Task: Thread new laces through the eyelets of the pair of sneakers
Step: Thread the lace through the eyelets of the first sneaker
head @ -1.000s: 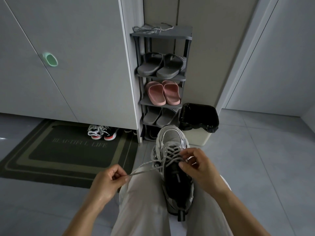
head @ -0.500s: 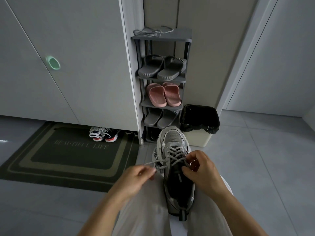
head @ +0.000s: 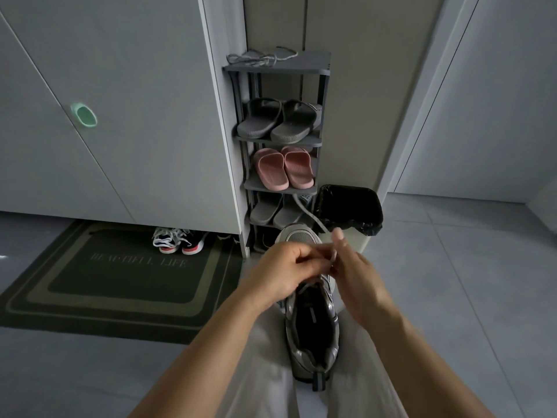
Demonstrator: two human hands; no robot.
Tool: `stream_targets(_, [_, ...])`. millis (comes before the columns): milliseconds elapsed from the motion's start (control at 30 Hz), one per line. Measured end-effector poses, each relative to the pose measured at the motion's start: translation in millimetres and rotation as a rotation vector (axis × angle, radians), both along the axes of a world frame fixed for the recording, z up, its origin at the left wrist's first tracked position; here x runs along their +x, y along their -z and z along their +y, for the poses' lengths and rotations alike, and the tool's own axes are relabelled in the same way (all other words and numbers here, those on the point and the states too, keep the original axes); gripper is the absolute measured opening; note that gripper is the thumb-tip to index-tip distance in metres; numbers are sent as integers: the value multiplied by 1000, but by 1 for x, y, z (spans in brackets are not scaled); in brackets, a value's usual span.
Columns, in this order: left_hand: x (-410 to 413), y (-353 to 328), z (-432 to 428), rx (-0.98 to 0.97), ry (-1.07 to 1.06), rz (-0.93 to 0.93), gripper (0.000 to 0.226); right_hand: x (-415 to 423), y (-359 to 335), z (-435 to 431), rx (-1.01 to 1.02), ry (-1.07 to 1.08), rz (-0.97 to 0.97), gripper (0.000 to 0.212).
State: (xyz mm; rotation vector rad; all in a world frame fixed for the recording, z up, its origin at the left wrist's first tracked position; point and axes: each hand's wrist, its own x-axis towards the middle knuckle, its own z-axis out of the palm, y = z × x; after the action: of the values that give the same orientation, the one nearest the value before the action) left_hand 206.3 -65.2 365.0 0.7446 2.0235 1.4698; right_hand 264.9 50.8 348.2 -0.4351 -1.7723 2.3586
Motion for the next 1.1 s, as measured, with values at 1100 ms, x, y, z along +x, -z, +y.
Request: stream_targets(1100, [15, 42, -22, -12, -323, 254, 24, 25, 25, 4, 557, 125, -76, 7])
